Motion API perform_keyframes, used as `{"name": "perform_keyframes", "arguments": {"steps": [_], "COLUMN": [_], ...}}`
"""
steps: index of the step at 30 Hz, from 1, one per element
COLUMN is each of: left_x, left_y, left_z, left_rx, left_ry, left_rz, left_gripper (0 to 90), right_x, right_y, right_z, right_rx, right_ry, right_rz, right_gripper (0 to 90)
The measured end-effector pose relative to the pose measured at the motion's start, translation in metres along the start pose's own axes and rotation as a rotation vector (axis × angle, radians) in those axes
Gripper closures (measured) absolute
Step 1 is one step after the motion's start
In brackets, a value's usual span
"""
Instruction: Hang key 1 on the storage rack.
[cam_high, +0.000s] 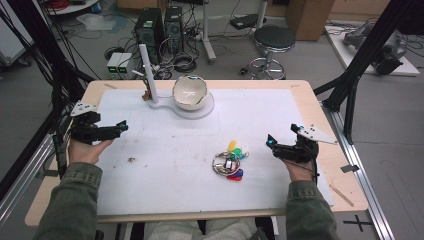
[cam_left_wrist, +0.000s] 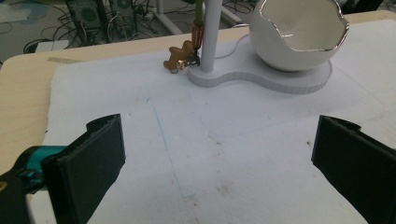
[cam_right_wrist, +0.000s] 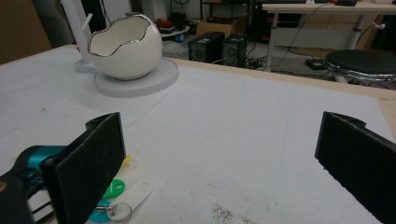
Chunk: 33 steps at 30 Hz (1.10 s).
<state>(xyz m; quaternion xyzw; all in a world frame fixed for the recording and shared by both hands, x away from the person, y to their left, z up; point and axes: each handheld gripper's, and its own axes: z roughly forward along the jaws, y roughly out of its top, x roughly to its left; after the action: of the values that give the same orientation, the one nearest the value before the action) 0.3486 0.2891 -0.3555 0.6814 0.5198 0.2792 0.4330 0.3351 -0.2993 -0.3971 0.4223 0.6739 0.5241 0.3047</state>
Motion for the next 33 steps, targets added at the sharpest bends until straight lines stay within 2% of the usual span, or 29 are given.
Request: {"name": "perform_keyframes", "arguments": {"steps": [13,16,18,21,25,27,33], "left_x": [0.000,0.003,0.003,0.006,0.010,0.012,0.014], "left_y": [-0.024,-0.030,-0.035,-0.043,-0.053,-0.057,-0.066], "left_z": [-0.014,-0.015,-0.015,-0.017,-0.020,-0.020,-0.018], "left_rx": [-0.018,-0.005,-0.001,-0.006,-0.015,-0.003,-0.007], "left_ry": [0.024,0.009,0.025,0.027,0.027,0.035,0.036], "left_rz": [-0.007,-0.003,0.008,-0.005,-0.024,-0.022,-0.033], "left_gripper": [3.2,3.2,3.2,3.2,3.2,3.2,3.2], "right_x": [0.002,0.001,0.001,0.001,0.002,0.003,0.004], "right_y": [0.000,0.000,0.000,0.000,0.000,0.000,-0.002], "right_z": [0.000,0.000,0.000,-0.001,0.000,-0.001,-0.003], "right_rx": [0.002,0.002,0.003,0.002,0.009,0.016,0.028], "right_ry": [0.001,0.003,-0.001,-0.003,-0.002,-0.006,-0.010], "right_rz": [0.000,-0.005,-0.004,0.005,-0.005,-0.015,-0.027], "right_gripper": [0.5,0.5,0.5,0.5,0.5,0.5,0.5]}}
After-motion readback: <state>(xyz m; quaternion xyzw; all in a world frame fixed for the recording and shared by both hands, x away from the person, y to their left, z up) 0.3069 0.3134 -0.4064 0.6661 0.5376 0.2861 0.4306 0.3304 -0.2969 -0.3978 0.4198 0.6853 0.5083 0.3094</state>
